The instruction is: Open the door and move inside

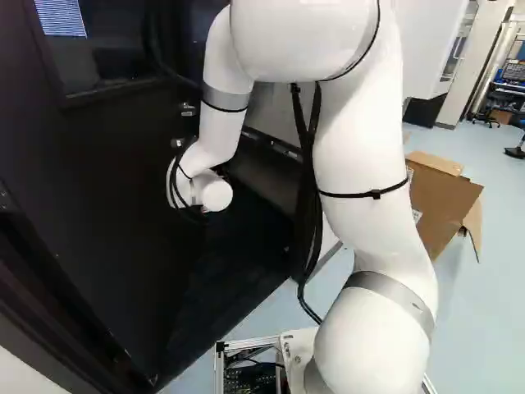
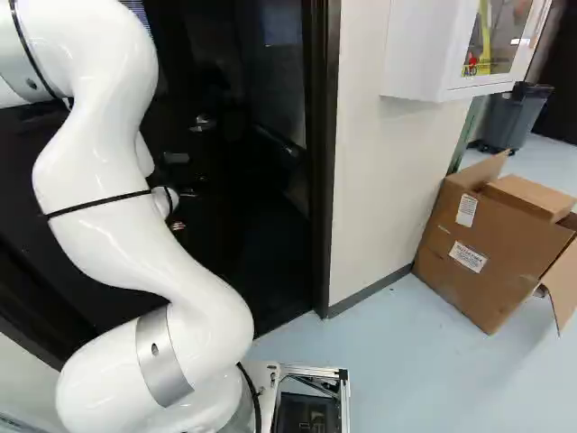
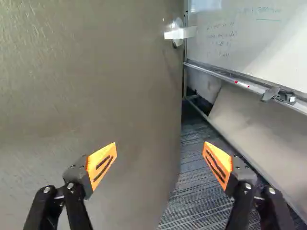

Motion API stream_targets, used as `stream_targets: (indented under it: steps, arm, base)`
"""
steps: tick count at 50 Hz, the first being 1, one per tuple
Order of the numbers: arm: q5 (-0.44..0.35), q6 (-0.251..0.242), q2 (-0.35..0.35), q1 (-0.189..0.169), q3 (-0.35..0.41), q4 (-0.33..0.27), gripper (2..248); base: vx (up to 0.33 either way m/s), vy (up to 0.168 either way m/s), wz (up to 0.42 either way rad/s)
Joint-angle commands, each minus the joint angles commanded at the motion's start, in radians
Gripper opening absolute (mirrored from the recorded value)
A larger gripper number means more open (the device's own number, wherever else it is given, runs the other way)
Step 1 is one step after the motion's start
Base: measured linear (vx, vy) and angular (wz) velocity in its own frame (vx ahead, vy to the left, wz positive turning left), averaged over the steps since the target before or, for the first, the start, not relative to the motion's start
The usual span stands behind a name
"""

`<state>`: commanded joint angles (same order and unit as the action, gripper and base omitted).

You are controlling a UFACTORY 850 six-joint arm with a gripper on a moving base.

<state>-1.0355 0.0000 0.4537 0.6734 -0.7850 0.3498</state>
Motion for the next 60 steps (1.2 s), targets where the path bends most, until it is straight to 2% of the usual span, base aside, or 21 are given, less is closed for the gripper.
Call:
stream_targets:
  steps: [15,60]
  arm:
    - [0.01,0.0,0.062,0.019,-0.082,0.049,247]
    - [0.01,0.0,0.181,0.106,-0.245,0.052,247]
  base:
    - [0.0,0.0,0.0]
    - [-0.001,-0.001,-0.002]
